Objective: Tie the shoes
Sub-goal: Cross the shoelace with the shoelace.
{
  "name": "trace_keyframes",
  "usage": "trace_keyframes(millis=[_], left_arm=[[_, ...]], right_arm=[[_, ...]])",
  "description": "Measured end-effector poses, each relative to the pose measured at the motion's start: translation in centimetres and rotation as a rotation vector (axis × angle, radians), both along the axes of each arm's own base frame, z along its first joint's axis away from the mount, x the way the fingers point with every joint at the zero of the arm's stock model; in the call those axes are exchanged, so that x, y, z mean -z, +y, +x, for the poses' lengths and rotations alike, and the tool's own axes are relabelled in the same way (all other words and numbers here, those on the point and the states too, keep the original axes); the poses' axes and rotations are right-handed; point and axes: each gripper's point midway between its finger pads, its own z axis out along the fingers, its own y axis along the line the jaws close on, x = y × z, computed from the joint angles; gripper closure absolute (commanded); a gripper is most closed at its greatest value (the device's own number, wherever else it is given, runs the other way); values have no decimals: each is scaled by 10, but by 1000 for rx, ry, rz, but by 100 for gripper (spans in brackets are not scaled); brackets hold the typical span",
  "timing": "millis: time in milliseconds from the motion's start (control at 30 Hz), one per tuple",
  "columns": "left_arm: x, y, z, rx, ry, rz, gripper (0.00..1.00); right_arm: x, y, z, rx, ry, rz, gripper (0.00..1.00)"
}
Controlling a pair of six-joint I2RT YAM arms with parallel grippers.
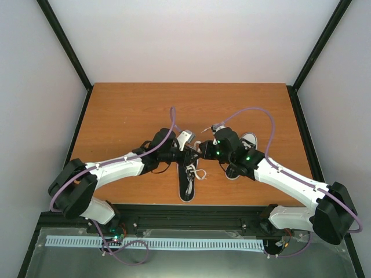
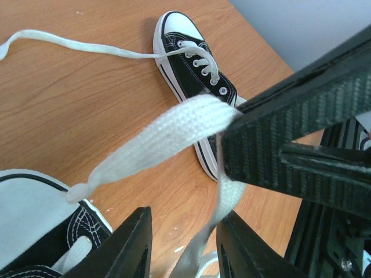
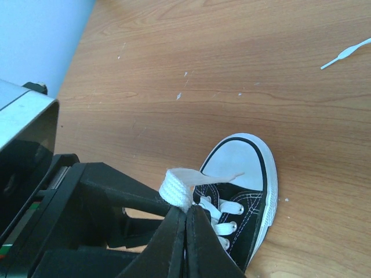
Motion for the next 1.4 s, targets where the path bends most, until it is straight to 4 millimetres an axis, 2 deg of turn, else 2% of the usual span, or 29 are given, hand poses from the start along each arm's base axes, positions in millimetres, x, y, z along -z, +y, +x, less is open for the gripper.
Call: trace_keyframes(millis=[100, 267, 367, 400, 433, 533, 567, 633, 767, 867, 967, 1233, 1400], left_arm=[[1, -1, 0, 0, 4, -1, 79], [-1, -1, 1, -6, 2, -9, 97], [-1, 0, 3, -21, 5, -7, 99], [0, 0, 5, -31, 4, -5, 99], [0, 2, 6, -43, 4, 0, 99], [1, 10, 12, -100, 12, 24, 99], [0, 15, 14, -126, 17, 29, 99], [-4, 25, 19, -176, 27, 34, 99], [-7, 47, 26, -270, 75, 29, 99], [7, 65, 27, -330, 140, 51, 99], [21, 76, 22, -361, 193, 80, 99], [21, 80, 17, -368, 212, 87, 99], [21, 80, 17, -368, 214, 89, 99]], right_arm=[[1, 0, 0, 2, 3, -1, 97], [1, 0, 0, 3, 4, -1, 97], [2, 0, 0, 2, 7, -5, 97], [4, 0, 0, 1, 10, -8, 94], [5, 0, 0, -1, 12, -14, 86], [11, 1, 2, -7, 23, -44, 48], [12, 2, 3, -11, 22, -58, 40], [13, 2, 6, -8, 25, -75, 33], [16, 1, 8, -23, 14, -116, 32], [27, -2, 5, -43, 23, -136, 33], [46, -3, -6, -104, 51, -155, 42], [96, 23, -25, -286, 144, -238, 54], [110, 40, -24, -345, 154, -278, 59]])
